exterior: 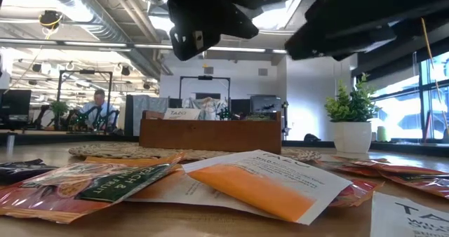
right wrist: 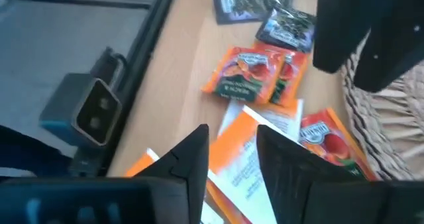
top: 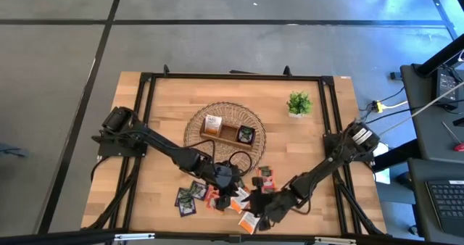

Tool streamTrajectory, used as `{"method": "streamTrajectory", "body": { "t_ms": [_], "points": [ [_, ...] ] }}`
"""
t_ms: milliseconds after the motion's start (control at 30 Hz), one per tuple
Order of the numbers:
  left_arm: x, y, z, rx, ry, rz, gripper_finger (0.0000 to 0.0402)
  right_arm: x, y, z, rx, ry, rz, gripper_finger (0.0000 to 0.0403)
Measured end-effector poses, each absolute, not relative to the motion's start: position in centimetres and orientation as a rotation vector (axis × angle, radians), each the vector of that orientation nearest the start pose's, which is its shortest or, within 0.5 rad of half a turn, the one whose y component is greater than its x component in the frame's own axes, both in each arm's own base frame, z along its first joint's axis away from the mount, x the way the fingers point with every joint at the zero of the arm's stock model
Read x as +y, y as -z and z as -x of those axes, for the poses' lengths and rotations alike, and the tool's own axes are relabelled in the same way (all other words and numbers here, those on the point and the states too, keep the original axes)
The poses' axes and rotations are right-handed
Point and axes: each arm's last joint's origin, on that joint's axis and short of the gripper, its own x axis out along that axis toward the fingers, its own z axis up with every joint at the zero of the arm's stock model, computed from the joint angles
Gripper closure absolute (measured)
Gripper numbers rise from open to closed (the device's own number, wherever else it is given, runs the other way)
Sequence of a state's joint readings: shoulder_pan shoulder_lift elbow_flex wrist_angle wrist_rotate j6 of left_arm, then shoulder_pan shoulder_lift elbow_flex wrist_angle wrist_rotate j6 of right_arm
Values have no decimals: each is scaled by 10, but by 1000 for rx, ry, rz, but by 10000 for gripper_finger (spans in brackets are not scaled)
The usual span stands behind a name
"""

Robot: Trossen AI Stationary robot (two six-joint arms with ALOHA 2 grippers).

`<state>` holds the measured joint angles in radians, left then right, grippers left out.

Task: Pick & Place Tea
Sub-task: Put the white tea bag into the left section of the wooden organizer

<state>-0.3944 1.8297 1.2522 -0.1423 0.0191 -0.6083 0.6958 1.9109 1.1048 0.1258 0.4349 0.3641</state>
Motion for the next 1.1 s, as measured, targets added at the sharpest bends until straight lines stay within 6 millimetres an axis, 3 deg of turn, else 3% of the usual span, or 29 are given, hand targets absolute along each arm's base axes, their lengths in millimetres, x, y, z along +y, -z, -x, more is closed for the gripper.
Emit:
{"method": "streamTrajectory", "body": {
  "t_ms": [300,567,900,1100],
  "points": [
    [-139,-210,-372,860,134,626,300,251,-152,-309,642,-48,-62,323],
    [-134,-211,-374,891,232,620,300,264,-139,-300,643,32,-168,394],
    [-137,-211,-372,920,288,631,300,269,-136,-324,590,145,-325,395],
    [-150,-211,-366,936,387,561,300,266,-135,-323,733,109,-367,377]
  ]
}}
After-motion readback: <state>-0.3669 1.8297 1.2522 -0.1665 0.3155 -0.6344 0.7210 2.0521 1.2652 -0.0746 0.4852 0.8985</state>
